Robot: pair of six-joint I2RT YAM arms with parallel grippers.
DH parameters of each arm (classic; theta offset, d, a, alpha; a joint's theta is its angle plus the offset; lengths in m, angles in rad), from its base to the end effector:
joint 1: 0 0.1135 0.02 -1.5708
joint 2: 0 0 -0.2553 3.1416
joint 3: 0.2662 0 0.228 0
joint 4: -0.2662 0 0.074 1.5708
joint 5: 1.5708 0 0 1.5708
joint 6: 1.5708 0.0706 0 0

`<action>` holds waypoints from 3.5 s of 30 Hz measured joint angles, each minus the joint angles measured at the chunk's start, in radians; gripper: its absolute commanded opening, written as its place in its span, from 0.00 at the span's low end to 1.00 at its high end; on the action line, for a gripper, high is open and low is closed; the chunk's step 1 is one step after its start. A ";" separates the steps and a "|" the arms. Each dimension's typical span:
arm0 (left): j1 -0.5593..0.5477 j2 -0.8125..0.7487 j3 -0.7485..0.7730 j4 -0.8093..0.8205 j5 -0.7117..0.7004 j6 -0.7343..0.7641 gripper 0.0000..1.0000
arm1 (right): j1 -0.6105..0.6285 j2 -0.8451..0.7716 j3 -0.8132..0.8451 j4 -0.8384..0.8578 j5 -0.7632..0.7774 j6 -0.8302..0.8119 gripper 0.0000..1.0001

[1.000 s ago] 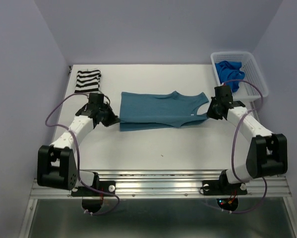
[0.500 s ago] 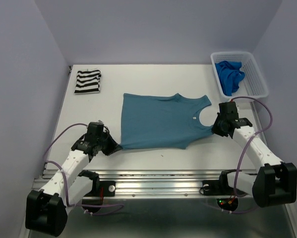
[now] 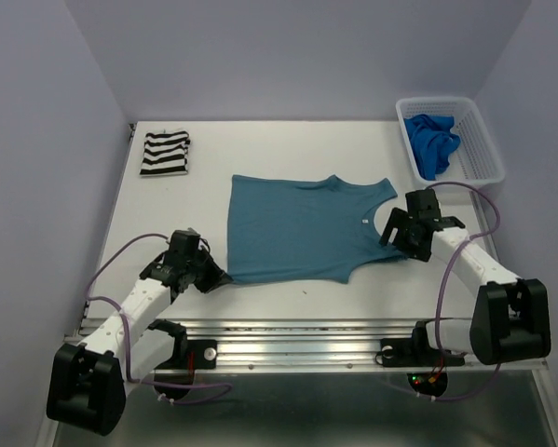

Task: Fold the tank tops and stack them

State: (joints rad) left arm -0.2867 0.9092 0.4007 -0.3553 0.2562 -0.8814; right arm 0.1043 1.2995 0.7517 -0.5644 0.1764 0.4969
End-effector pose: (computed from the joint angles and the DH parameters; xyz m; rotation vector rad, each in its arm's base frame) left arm 0.1646 -0.0672 0.1520 -0.6369 2.4959 -0.8000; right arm 0.2341 0.0121 0.1674 0.5711 2.5909 -0.0407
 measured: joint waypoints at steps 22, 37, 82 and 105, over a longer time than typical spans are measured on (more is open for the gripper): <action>-0.007 -0.033 0.010 -0.063 -0.078 -0.021 0.99 | 0.337 -0.308 -0.062 -0.010 -0.254 -0.044 1.00; -0.007 0.022 -0.028 0.027 -0.035 -0.039 0.47 | 0.643 -0.128 -0.193 0.257 -0.127 -0.021 0.69; -0.020 -0.026 0.061 -0.002 0.038 -0.035 0.00 | 0.591 -0.092 -0.020 -0.084 -0.027 0.134 0.01; 0.038 0.536 0.500 -0.013 -0.005 0.140 0.00 | 0.329 0.262 0.316 -0.083 -0.126 -0.119 0.01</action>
State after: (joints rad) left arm -0.2489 1.4448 0.9009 -0.3683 0.2512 -0.7414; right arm 0.4335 1.5612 1.0676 -0.6476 0.0509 0.3782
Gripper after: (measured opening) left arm 0.019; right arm 0.020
